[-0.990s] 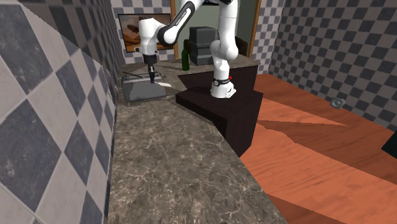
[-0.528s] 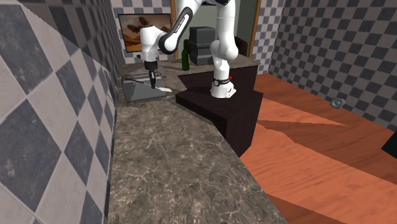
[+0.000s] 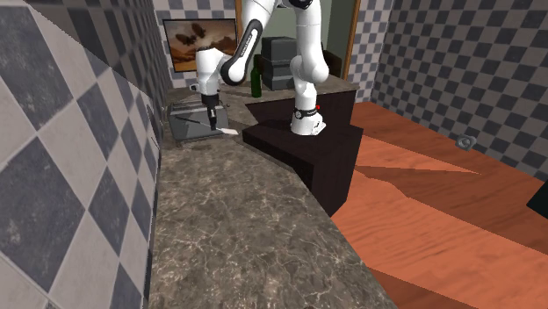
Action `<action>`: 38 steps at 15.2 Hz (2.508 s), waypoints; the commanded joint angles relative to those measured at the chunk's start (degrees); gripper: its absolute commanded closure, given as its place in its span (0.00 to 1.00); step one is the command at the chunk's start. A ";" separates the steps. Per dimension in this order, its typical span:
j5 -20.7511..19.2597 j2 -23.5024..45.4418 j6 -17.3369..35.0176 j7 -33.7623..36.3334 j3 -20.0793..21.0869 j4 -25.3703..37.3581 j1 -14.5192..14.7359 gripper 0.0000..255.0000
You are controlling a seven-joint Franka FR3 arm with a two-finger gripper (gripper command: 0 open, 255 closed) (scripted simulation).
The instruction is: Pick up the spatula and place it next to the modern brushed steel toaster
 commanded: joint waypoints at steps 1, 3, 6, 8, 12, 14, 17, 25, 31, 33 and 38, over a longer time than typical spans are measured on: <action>0.04 1.48 1.49 0.11 0.07 0.02 0.07 1.00; 0.11 2.92 3.05 0.07 0.08 -0.10 0.06 1.00; 0.22 5.16 5.36 0.00 0.12 -0.17 0.03 1.00; 0.30 6.69 6.88 -0.05 0.15 -0.15 0.01 1.00; 0.45 9.86 9.85 -0.15 0.24 0.05 -0.05 1.00; 0.53 11.49 11.30 -0.20 0.29 0.23 -0.08 1.00; 0.65 13.99 13.42 -0.27 0.38 0.60 -0.15 1.00; 0.90 20.88 18.73 -0.43 0.65 2.18 -0.37 1.00; 0.99 25.28 21.74 -0.48 0.82 3.57 -0.51 1.00; 0.99 25.28 21.74 -0.48 0.82 3.57 -0.51 1.00; 0.99 25.27 21.73 -0.48 0.82 3.57 -0.51 0.00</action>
